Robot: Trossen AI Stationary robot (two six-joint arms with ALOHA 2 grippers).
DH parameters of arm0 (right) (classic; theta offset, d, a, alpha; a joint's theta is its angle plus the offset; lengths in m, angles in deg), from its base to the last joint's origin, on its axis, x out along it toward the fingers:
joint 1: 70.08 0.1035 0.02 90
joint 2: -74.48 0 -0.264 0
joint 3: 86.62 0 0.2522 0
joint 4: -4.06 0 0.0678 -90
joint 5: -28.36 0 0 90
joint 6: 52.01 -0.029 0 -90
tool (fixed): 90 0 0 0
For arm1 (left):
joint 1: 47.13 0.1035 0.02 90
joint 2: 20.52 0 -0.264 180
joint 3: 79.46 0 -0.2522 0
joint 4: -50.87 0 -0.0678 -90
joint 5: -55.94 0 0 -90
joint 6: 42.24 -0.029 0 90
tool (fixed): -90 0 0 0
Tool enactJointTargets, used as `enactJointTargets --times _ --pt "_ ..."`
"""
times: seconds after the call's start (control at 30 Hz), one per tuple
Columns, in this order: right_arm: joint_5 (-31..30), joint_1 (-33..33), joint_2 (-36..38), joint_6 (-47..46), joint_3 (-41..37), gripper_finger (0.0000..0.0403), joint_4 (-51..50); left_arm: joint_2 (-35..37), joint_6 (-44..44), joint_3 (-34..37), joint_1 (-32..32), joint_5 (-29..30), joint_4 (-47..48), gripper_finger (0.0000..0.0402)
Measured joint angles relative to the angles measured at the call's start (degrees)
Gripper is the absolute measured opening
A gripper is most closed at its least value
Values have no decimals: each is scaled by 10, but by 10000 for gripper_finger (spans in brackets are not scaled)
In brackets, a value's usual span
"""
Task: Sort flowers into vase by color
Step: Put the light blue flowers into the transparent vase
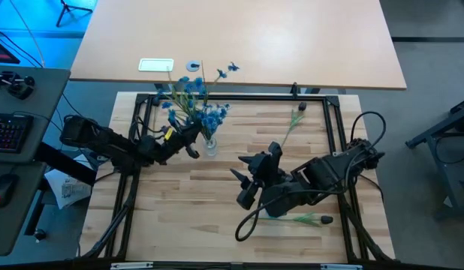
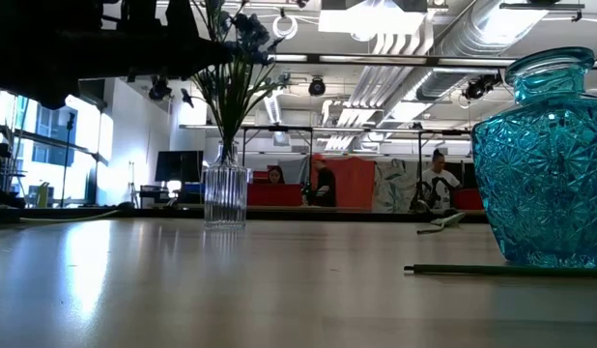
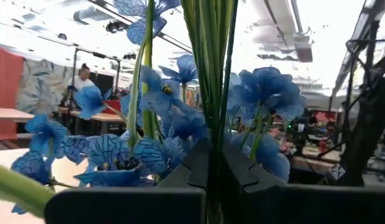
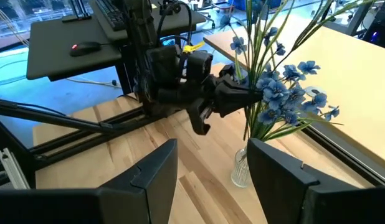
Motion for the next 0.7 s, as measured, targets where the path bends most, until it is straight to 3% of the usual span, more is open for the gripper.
enactJointTargets --times 0.23,0.7 --pt "1 0 0 0 0 189 0 -33 36 0 3 -36 27 0" --pt "5 0 0 5 0 189 0 -51 -44 -2 -5 64 -1 0"
